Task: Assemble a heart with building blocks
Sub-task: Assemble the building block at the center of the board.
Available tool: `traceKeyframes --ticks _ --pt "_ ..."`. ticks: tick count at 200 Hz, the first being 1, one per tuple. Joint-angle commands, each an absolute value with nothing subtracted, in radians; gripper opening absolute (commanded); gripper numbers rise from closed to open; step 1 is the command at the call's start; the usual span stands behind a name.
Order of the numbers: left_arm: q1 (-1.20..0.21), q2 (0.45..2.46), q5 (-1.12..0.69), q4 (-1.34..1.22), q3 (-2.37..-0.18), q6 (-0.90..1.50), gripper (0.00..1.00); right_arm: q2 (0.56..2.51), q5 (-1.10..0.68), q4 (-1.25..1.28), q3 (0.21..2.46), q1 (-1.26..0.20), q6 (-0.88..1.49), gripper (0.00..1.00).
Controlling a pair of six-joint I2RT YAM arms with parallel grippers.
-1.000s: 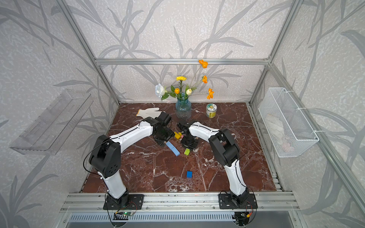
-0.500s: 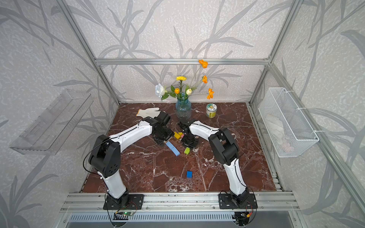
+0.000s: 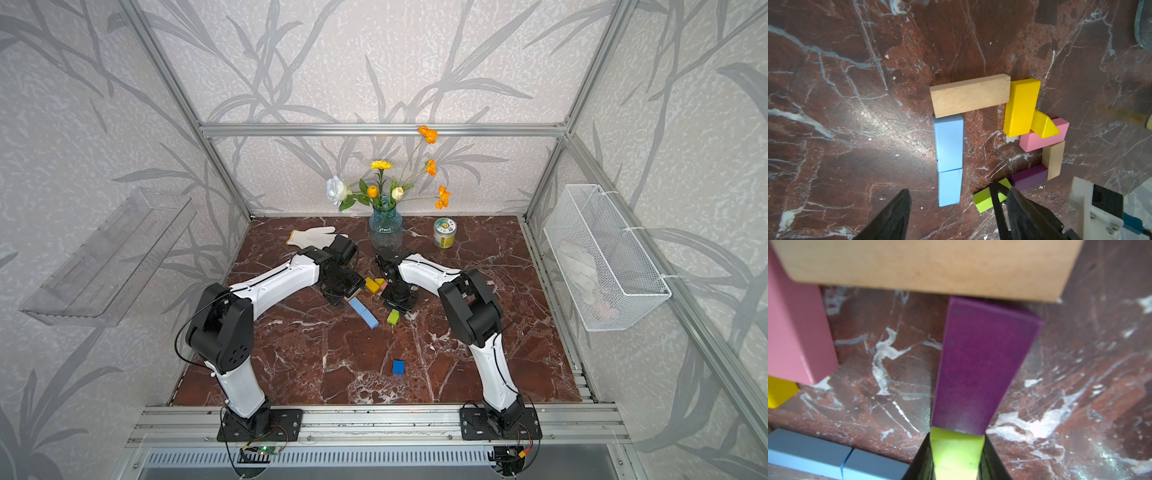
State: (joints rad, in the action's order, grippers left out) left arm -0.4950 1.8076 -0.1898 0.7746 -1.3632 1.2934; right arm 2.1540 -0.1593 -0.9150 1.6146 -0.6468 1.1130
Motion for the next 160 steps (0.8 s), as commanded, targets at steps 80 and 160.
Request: traceKeyframes --ticks 80,160 --pt "-0.485 1.768 -0.196 0.778 -1.339 1.288 0.74 2.189 -0.166 -0.927 1.62 -0.64 1.143 0.19" --pt "-0.481 1.759 -0.197 0.769 -1.328 1.289 0.74 2.186 -0.163 -0.923 1.612 -0.64 1.149 0.22"
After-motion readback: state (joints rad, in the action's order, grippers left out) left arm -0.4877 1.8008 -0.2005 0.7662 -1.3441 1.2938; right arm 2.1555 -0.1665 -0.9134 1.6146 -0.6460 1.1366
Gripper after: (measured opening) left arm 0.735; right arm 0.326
